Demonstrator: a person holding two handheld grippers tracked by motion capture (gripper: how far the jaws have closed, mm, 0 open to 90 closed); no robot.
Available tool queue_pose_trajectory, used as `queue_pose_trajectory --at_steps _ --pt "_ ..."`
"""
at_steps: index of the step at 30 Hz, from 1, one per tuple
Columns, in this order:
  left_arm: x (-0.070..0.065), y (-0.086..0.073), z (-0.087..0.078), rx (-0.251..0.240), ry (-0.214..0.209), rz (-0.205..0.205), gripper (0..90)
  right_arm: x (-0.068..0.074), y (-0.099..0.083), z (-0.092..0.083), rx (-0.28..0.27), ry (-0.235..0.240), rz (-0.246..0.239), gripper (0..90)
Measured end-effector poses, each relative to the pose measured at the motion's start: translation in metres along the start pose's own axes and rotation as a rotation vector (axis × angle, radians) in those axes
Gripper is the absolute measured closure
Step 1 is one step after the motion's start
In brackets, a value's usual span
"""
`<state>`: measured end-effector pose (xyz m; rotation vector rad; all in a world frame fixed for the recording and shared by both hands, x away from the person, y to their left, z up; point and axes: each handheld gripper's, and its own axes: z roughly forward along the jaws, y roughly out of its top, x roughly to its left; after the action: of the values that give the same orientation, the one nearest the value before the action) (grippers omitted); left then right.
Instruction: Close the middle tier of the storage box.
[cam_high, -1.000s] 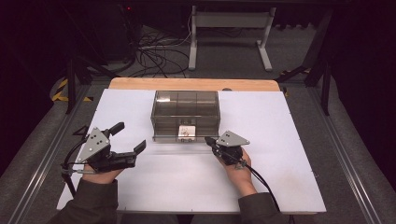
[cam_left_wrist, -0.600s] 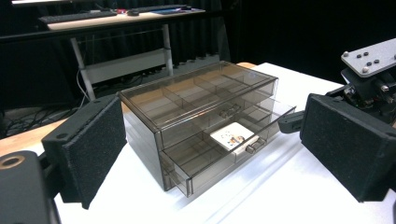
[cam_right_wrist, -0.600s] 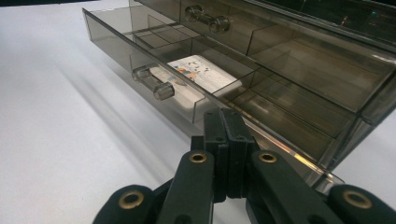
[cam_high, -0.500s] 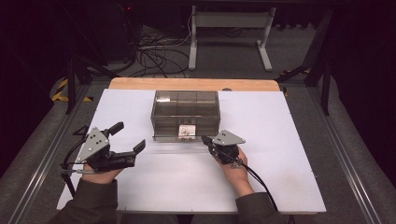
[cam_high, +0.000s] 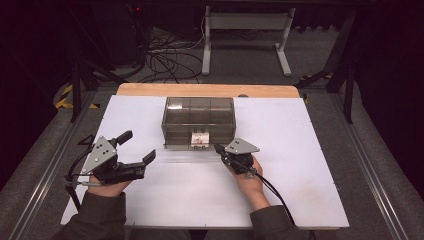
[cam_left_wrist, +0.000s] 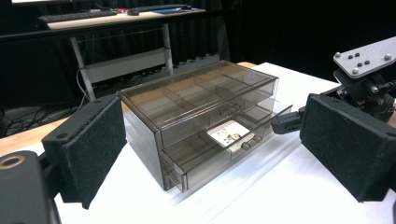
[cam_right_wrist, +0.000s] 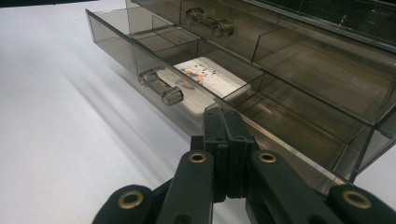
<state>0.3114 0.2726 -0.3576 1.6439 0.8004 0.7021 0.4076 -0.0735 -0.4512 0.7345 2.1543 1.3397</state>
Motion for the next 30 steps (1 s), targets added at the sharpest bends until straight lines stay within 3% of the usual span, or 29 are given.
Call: queue_pose_trajectory --at_steps 30 --pt "0.0 0.0002 0.0001 0.002 0.002 0.003 8.2 -0.0077 0.0022 0.0103 -0.008 -0.015 0.022 90.0"
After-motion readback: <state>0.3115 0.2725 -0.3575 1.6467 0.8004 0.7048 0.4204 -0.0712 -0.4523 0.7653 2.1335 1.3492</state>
